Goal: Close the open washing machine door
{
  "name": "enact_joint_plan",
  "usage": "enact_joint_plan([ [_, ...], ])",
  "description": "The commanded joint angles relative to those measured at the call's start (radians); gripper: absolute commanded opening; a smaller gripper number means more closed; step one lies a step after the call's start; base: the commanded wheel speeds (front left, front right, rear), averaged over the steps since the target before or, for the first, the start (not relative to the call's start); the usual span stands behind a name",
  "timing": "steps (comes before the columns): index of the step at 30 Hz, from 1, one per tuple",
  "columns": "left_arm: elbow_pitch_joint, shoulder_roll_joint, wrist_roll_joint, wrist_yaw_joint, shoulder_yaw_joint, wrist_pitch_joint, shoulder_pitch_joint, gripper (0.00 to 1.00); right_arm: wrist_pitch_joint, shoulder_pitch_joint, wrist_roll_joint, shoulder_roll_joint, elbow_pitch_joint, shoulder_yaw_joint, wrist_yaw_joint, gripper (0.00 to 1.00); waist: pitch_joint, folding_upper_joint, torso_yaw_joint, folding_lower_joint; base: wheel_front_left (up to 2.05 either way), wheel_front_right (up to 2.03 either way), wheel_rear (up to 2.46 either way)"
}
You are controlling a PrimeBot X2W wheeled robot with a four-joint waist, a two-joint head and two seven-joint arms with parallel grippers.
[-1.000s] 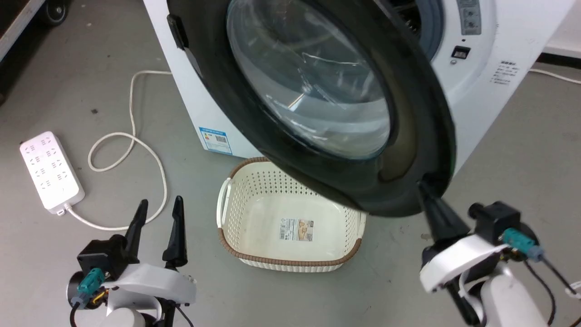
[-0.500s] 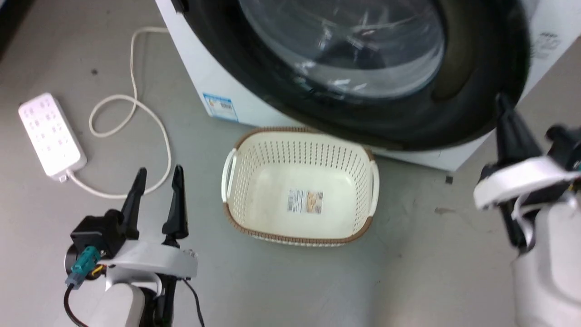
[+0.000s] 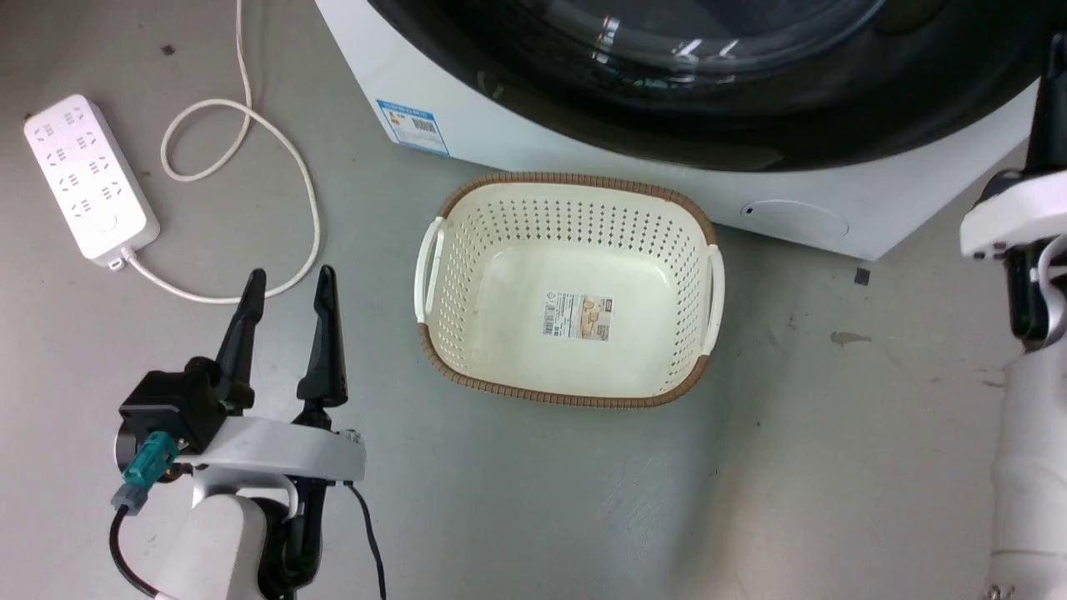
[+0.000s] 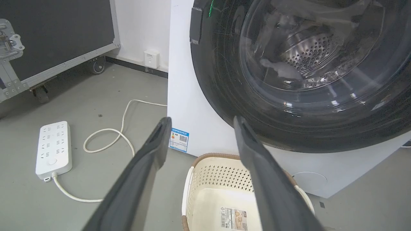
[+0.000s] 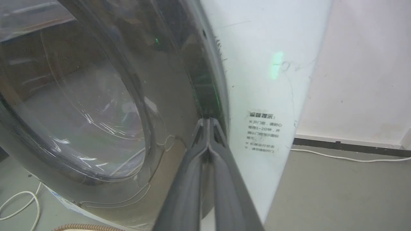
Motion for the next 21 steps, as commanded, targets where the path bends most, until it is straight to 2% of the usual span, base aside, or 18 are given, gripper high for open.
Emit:
enact_joint_plan([
  [1, -0.007, -0.006, 0.010, -0.007, 0.008, -0.005, -0.020, 1.00, -0.011, -0.035, -0.010, -0.002, 0.011, -0.011, -0.001, 0.00, 0.011, 0.0000, 0.003, -0.0001, 0.00, 0.00, 0.00],
  [8, -0.012, -0.027, 0.034, -0.030, 0.037, -0.005, -0.027, 1.00, -0.036, -0.108, -0.021, -0.002, 0.052, -0.044, -0.001, 0.00, 0.038, 0.0000, -0.001, -0.0001, 0.00, 0.00, 0.00],
  [12, -0.003, -0.037, 0.049, -0.039, 0.054, -0.005, -0.021, 1.00, -0.053, -0.112, -0.006, -0.002, 0.057, -0.042, -0.001, 0.00, 0.015, 0.0000, -0.013, -0.0001, 0.00, 0.00, 0.00],
  [17, 0.007, -0.045, 0.068, -0.050, 0.079, -0.005, 0.003, 1.00, -0.063, -0.034, 0.058, -0.002, -0.002, 0.000, -0.001, 0.00, -0.063, 0.0000, -0.043, -0.0001, 0.00, 0.00, 0.00],
  [21, 0.014, -0.051, 0.083, -0.054, 0.094, -0.005, 0.031, 1.00, -0.064, 0.083, 0.133, -0.002, -0.105, 0.055, -0.001, 0.00, -0.138, 0.0000, -0.081, -0.0001, 0.00, 0.00, 0.00],
])
